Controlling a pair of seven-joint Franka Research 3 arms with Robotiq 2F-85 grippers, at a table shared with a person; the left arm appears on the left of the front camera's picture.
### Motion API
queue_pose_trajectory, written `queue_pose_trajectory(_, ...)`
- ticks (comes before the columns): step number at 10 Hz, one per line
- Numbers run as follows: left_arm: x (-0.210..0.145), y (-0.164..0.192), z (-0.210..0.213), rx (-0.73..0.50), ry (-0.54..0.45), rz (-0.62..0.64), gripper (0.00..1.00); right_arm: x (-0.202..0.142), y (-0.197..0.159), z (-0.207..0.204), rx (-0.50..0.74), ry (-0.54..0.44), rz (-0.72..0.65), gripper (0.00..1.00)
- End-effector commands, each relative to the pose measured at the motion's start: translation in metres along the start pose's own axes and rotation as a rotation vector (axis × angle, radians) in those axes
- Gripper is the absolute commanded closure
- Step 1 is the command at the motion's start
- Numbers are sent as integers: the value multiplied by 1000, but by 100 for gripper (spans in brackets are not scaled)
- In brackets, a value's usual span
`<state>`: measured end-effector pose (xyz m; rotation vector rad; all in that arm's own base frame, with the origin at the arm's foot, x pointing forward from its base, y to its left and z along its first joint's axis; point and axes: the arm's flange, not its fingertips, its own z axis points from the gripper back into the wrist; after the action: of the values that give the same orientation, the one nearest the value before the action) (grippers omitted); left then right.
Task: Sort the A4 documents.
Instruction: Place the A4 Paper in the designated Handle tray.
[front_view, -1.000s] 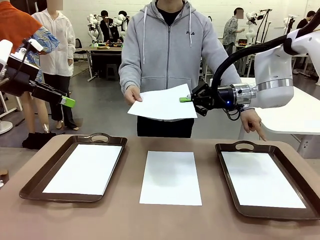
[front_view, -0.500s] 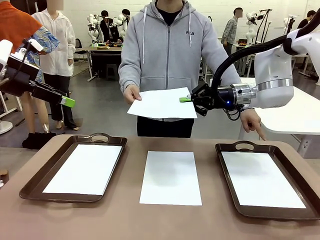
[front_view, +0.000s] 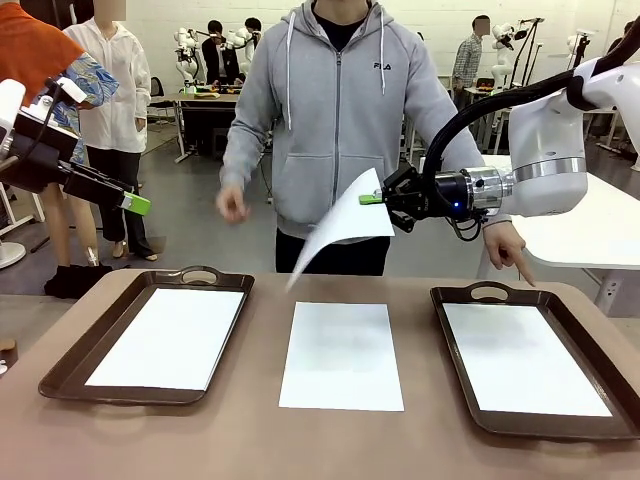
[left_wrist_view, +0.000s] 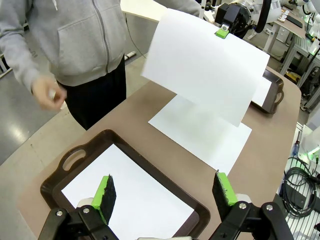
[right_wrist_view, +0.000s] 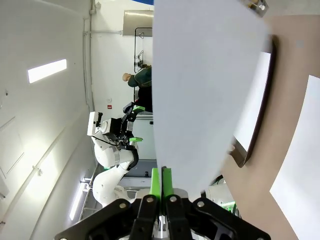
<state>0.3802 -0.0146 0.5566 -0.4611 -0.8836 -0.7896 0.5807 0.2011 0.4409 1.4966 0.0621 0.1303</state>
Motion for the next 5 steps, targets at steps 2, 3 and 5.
queue_pose_trajectory(2,-1,0,0,-8,-11,0,0,-15,21,16,20,11,15,99)
queue_pose_trajectory(3,-1,0,0,-8,-11,0,0,-20,29,21,13,7,20,99)
queue_pose_trajectory(5,-1,0,0,-8,-11,0,0,-31,40,30,-20,53,27,99)
